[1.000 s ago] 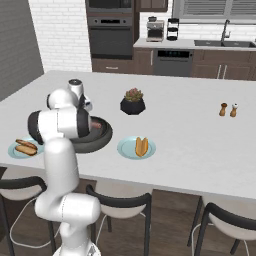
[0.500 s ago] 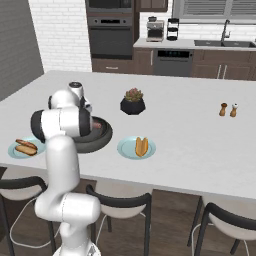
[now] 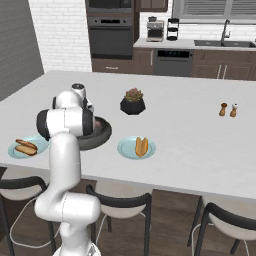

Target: Place one bun and one sausage from the bowl on each plate.

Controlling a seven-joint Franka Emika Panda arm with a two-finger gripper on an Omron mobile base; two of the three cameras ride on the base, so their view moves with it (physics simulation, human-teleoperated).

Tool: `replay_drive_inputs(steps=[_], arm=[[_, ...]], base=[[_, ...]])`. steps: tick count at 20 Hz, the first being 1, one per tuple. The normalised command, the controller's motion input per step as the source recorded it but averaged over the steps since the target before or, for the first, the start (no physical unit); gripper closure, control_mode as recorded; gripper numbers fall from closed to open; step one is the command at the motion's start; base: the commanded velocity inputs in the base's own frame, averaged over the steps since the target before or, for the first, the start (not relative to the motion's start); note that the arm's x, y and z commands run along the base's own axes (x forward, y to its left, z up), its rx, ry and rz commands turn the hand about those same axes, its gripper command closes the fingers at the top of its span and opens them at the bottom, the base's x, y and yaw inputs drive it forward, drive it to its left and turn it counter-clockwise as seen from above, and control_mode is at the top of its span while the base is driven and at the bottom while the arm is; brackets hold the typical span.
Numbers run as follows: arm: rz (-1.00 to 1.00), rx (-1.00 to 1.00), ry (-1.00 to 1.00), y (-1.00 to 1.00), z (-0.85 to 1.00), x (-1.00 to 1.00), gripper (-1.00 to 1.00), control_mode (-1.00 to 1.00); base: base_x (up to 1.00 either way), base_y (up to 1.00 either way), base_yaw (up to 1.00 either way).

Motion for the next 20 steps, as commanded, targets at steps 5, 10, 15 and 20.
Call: replay_drive_inputs(steps=[5,10,15,20], arm=[[0.00,0.00,0.00,0.00,0.00,0.00,1.00,-1.00],[0.00,0.00,0.02,0.00,0.00,0.00,1.00,-1.00],[0.00,-0.03,0.03,-0.02,0.14,0.00,1.00,-1.00],[-0.07,0.00,-0.01,-0.52,0.84,-0.08,1.00,-1.00]], base=[[0.00,0.00,0.00],[0.00,0.00,0.00],[0.00,0.00,0.00],[0.00,0.00,0.00]])
